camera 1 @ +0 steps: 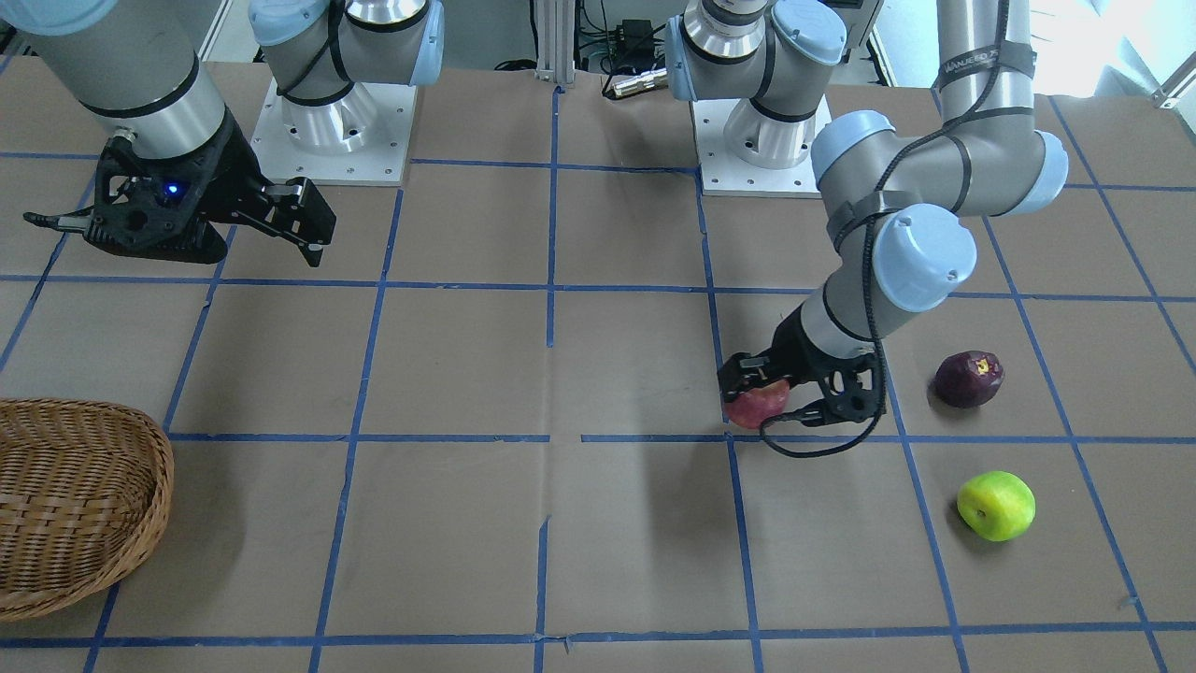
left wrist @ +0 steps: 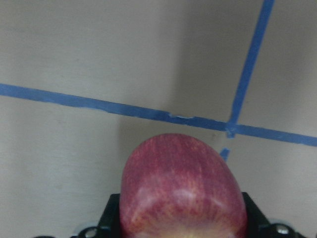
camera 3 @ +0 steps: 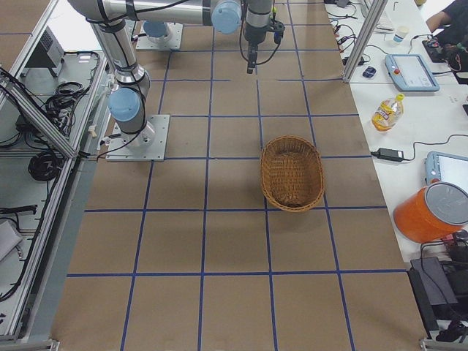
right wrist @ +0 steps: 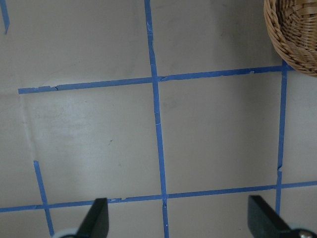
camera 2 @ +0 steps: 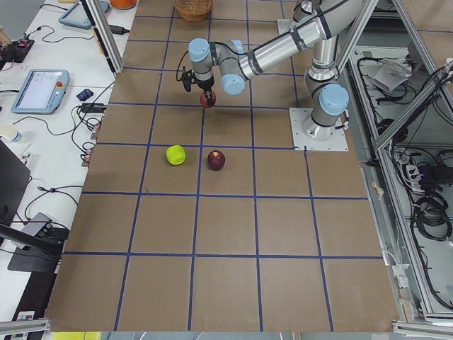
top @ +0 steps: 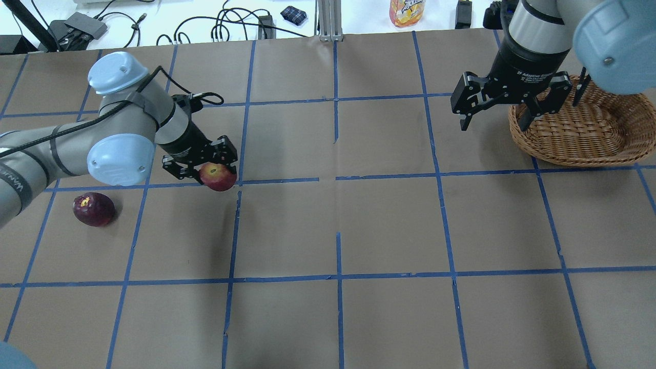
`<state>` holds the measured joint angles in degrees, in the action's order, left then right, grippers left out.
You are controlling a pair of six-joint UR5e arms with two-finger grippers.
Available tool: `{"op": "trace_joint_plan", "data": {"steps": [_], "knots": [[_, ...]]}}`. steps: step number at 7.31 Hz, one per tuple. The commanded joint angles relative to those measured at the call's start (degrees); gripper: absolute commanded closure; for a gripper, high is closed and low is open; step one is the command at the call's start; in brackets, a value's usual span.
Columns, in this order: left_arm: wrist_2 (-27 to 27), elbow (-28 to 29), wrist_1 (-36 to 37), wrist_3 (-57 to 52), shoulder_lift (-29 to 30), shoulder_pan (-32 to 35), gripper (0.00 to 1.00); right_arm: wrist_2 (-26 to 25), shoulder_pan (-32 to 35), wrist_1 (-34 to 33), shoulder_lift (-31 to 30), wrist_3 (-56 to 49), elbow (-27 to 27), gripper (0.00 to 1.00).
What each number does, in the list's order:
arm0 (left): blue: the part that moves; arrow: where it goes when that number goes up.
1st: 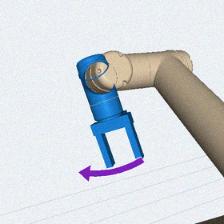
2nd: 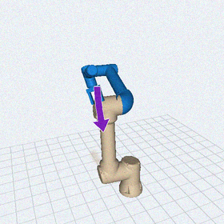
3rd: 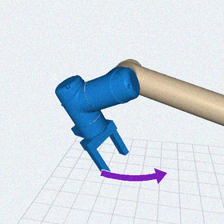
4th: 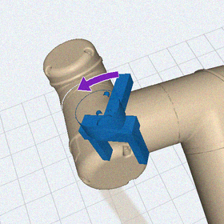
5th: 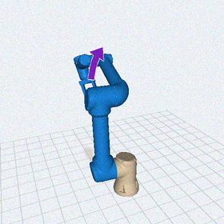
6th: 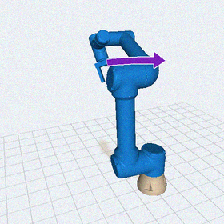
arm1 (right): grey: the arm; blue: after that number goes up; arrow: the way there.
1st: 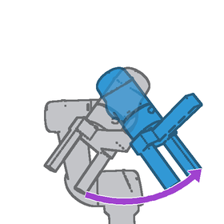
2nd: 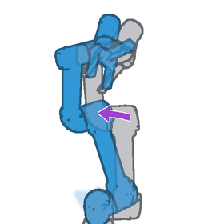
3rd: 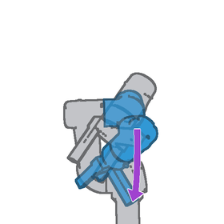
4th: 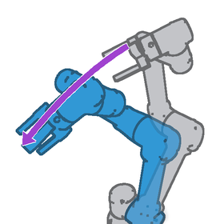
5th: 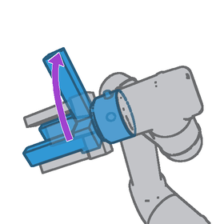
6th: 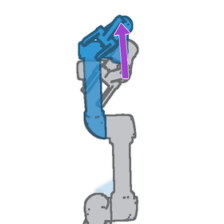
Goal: Put all apples into basket
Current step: 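Carry the red apple to the table center and release it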
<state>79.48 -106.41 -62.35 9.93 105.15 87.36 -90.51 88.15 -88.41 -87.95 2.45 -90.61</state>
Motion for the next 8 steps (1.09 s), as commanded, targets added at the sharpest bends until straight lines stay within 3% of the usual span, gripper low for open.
{"op": "trace_joint_plan", "data": {"steps": [1, 2, 4, 5, 6, 7, 8], "knots": [[-1.8, 5.9, 4.0, 11.4, 4.9, 11.8, 1.0, 0.2, 0.0, -3.8, 0.1, -0.3, 0.0, 0.0], [-1.8, 6.4, 12.8, 15.7, 8.6, 15.9, 0.99, 0.1, 0.0, -7.4, 0.7, -0.3, 0.0, 0.0], [-1.3, 6.2, 15.2, 18.8, 12.6, 20.4, 0.97, 0.1, 0.0, -7.7, 1.5, 0.2, -0.1, 0.0], [-1.0, 6.4, 15.4, 20.7, 13.1, 21.3, 0.83, 0.1, 0.0, -7.4, 2.1, 0.0, -0.3, 0.0], [-0.8, 6.4, 15.6, 21.4, 13.1, 21.8, 0.01, 0.4, 0.1, -7.8, 3.5, 0.8, -2.0, 0.0], [-0.6, 6.7, 15.5, 20.8, 11.7, 21.6, 0.0, 0.5, 0.0, -8.8, 5.0, 0.6, -3.3, 0.0], [-0.7, 9.4, 11.8, 11.4, 8.7, 17.4, 0.0, 0.8, 0.8, -14.9, 5.2, 0.8, -3.5, 0.0]]}}
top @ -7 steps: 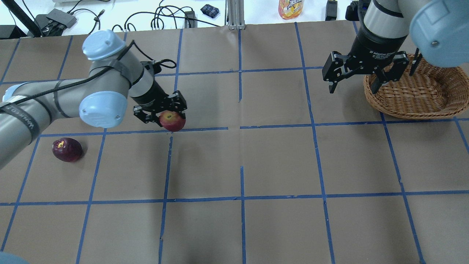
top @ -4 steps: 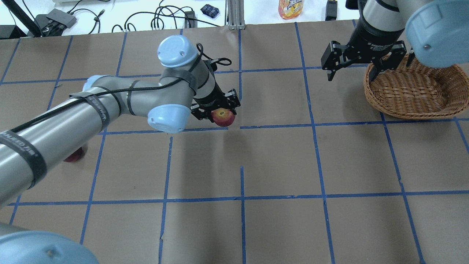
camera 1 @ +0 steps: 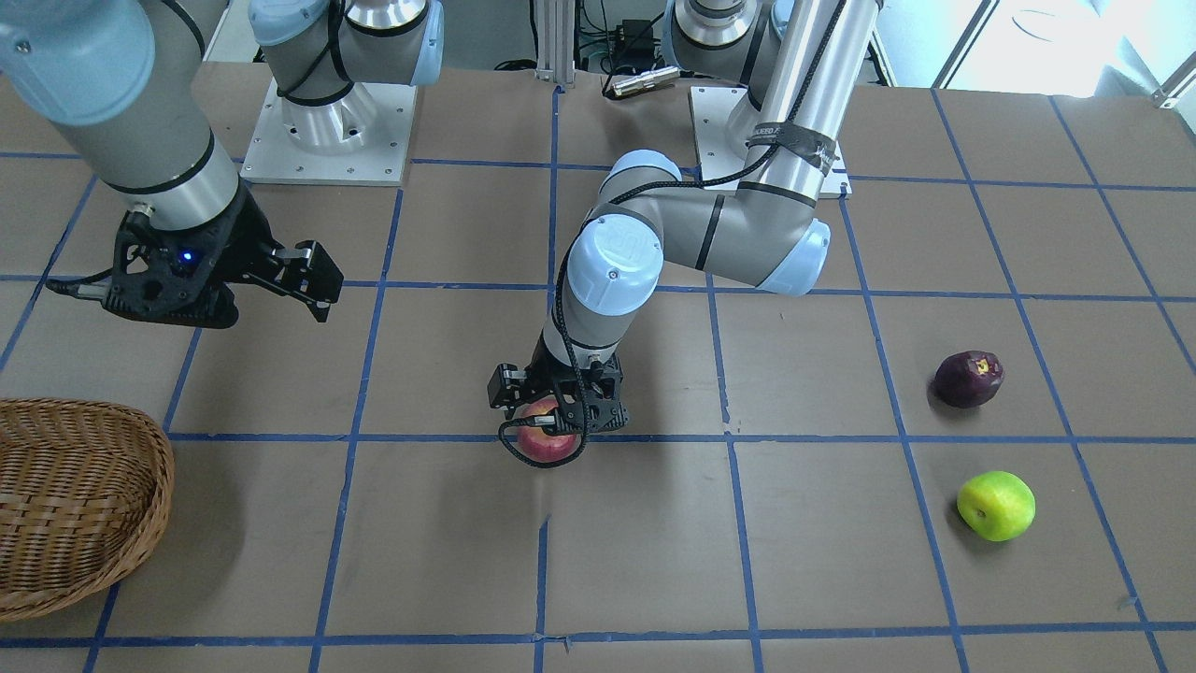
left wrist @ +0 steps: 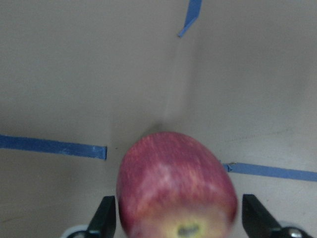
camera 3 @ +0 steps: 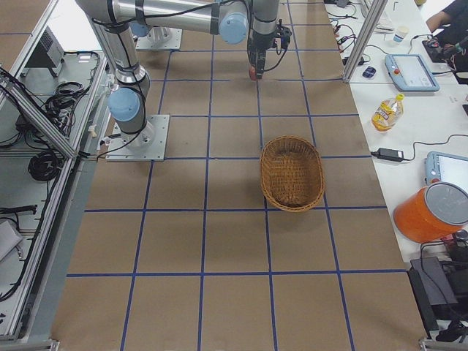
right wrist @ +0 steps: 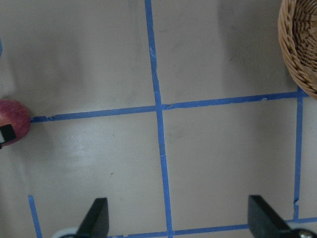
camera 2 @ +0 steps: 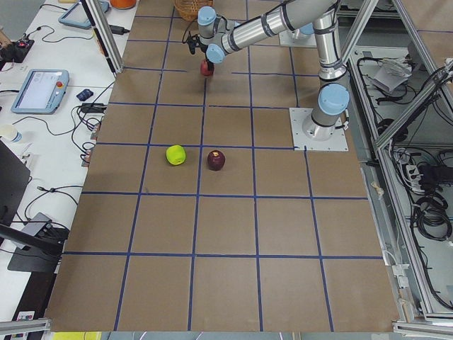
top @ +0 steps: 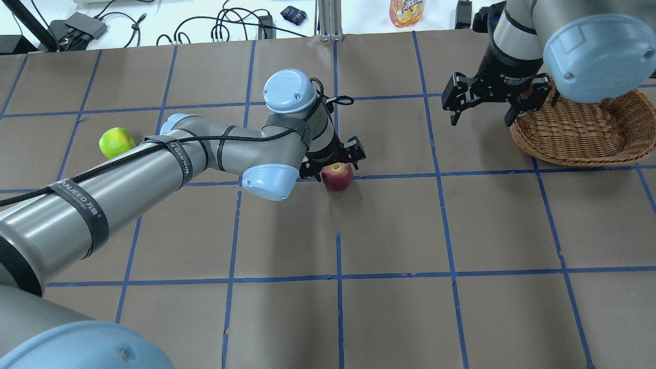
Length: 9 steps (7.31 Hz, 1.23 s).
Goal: Put all apples into basket
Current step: 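Carry the red apple to the table center and release it, then reach the right gripper to the red apple while left reaches dark apple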
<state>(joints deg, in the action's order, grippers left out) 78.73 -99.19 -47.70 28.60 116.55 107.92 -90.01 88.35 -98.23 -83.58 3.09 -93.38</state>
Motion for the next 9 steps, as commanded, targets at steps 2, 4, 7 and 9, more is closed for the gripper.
{"op": "trace_joint_plan", "data": {"steps": [2, 4, 7, 9], "knots": [[0.5, 8.2, -21.9, -23.8, -9.9, -15.7, 0.0, 1.6, 1.6, -7.8, 4.7, 0.3, 0.3, 0.0], [2.4, 7.9, -25.8, -42.2, -11.5, -31.5, 0.0, 4.0, 9.3, -14.5, 8.7, 10.6, 0.9, 0.0], [8.7, 7.1, -28.0, -65.3, -9.2, -46.6, 0.0, 4.0, 19.4, -24.5, 18.1, 23.8, 1.5, 0.0], [10.7, 1.7, -28.4, -69.8, -8.9, -52.9, 0.0, 4.0, 20.1, -24.9, 20.8, 25.6, 1.4, 0.0]]}}
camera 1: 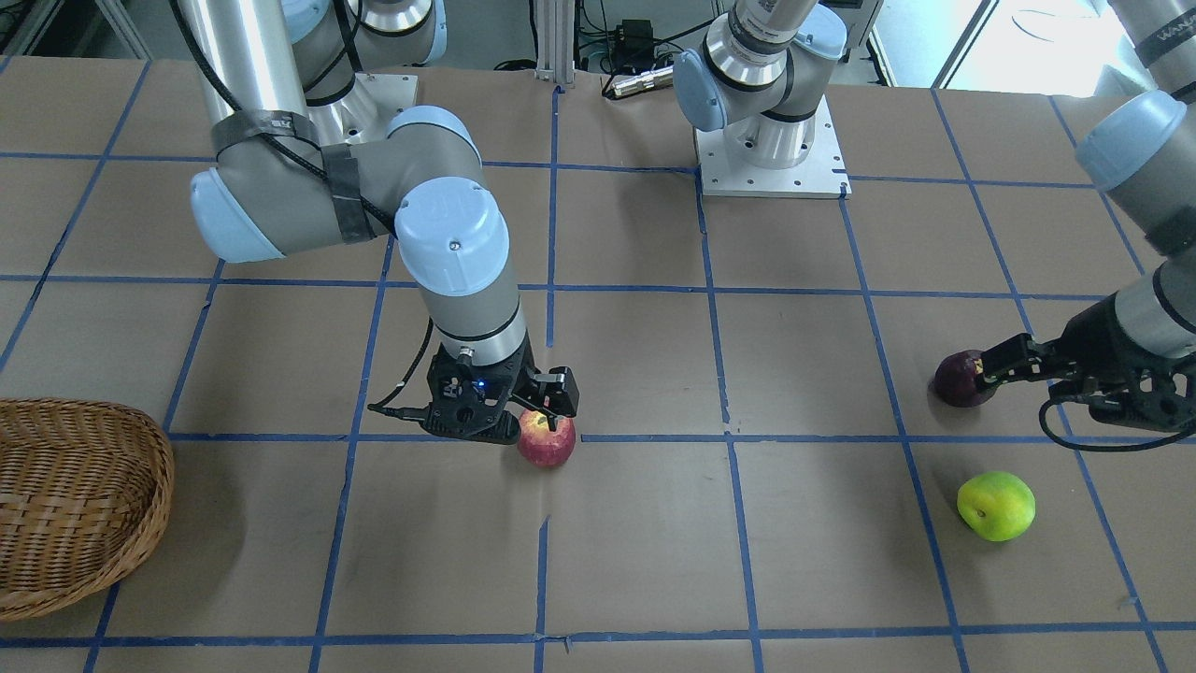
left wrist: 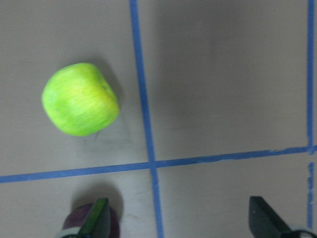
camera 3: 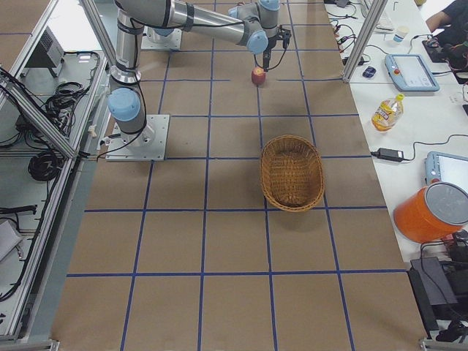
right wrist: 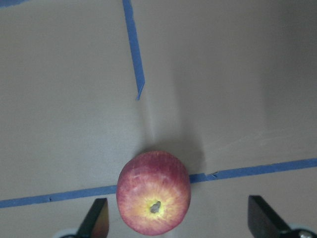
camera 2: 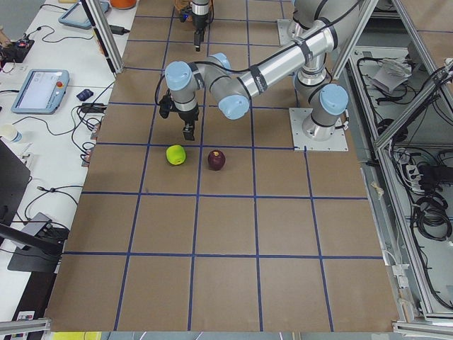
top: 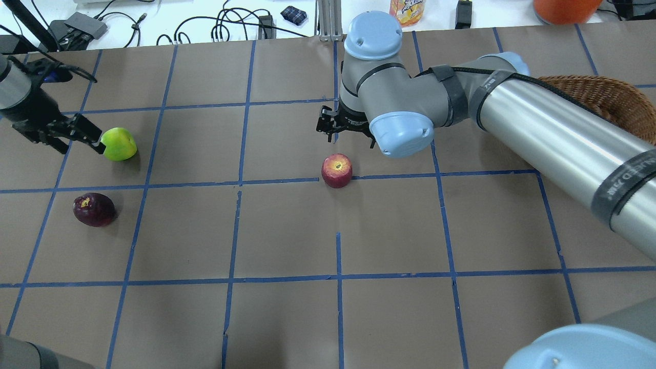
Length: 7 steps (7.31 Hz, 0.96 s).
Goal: Put all apples into basket
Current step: 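Reach the right gripper to the red apple while left reaches dark apple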
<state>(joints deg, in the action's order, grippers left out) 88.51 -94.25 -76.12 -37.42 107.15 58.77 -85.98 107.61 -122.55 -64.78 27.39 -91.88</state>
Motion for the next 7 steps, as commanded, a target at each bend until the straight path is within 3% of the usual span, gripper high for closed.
{"op": "trace_joint_plan", "data": {"steps": [1, 4, 6, 7], "knots": [[1.0, -5.8, 1.2, -4.8, 1.0, -3.8, 0.0, 0.0, 1.5, -0.8, 3.4, 2.2, 0.0, 0.0], [1.0, -9.0, 10.8, -5.5, 5.1, -4.0, 0.0, 0.1, 2.2, -2.7, 6.7, 2.1, 0.0, 0.0], [7.2, -12.3, 11.8, -6.1, 5.3, -4.2, 0.0, 0.1, 2.3, -3.8, 8.1, 2.0, 0.0, 0.0], [7.2, -14.4, 12.5, -6.2, 4.4, -4.2, 0.0, 1.2, 2.3, -3.8, 8.3, 1.9, 0.0, 0.55]]}}
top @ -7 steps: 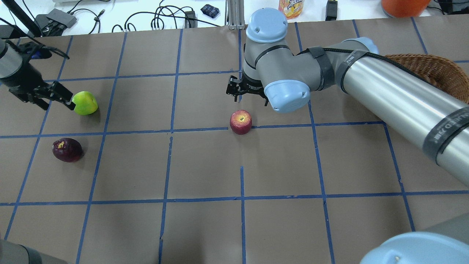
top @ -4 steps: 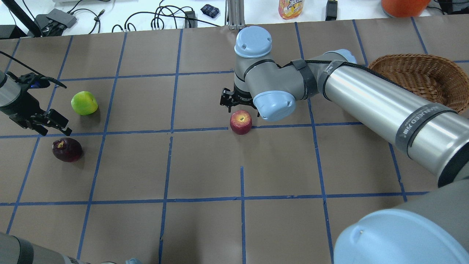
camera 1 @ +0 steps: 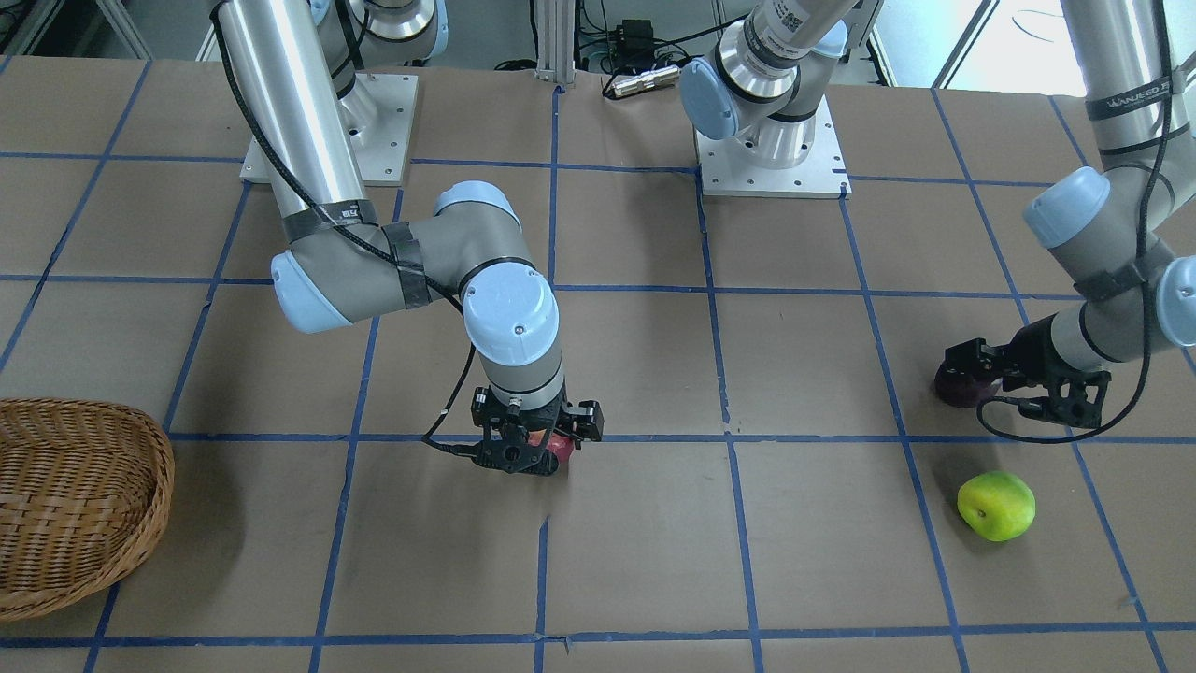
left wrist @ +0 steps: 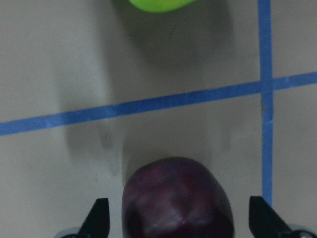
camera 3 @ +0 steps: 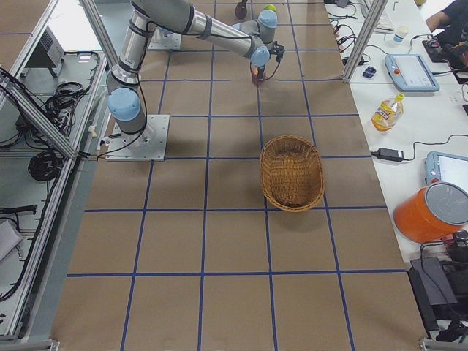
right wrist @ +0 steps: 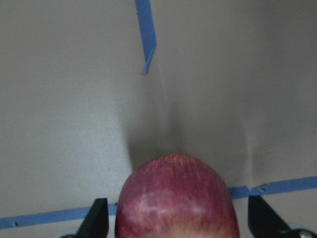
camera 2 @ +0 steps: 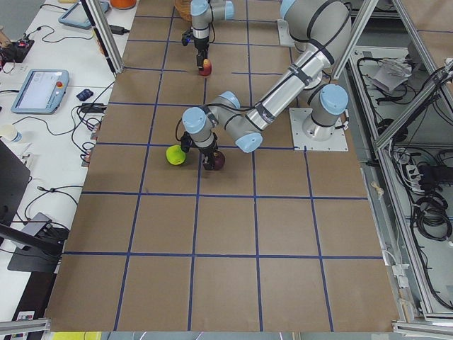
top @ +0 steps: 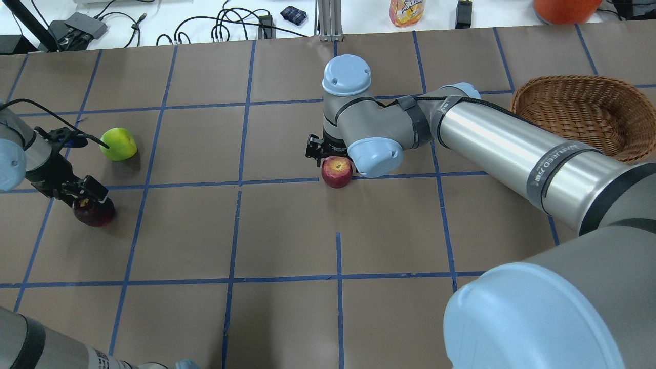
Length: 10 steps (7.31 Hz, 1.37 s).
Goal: Put all apples into basket
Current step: 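Carry red apple to basket with right while left lifts dark apple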
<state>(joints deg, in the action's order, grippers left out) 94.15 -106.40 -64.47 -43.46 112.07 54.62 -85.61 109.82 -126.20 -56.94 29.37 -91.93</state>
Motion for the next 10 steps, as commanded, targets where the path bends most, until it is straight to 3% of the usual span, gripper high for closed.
{"op": "trace_joint_plan", "data": {"steps": [1, 2, 4, 5, 6, 8, 10], "knots": [[1.3, -2.5, 5.2, -4.8, -0.9, -0.1, 0.49, 1.8, 0.0, -0.1, 0.3, -0.6, 0.1, 0.95], [0.5, -2.2, 7.4, -7.3, -1.3, 0.7, 0.99, 1.9, -0.1, 0.3, -0.3, -0.5, 0.2, 1.0], [-2.6, -0.5, 7.2, -6.6, -3.3, 2.1, 1.0, 1.1, -1.9, 4.1, -7.0, -1.0, 0.1, 1.0], [-3.1, 0.2, 3.3, -3.1, -5.4, 5.7, 1.0, 0.1, -5.5, 8.6, -10.7, -3.1, 0.0, 1.0], [-8.4, -0.2, 0.0, 6.0, -7.6, 9.3, 1.0, -1.0, -11.8, 13.8, -14.6, -7.8, 0.2, 1.0], [-9.6, -0.8, 0.0, 15.3, -11.4, 16.4, 1.0, -1.5, -24.8, 17.3, -18.9, -23.2, -0.6, 1.0], [-9.0, -0.6, 3.3, 36.1, -10.0, 29.7, 1.0, -3.6, -35.6, 15.9, -17.9, -44.4, -0.9, 1.0]]}}
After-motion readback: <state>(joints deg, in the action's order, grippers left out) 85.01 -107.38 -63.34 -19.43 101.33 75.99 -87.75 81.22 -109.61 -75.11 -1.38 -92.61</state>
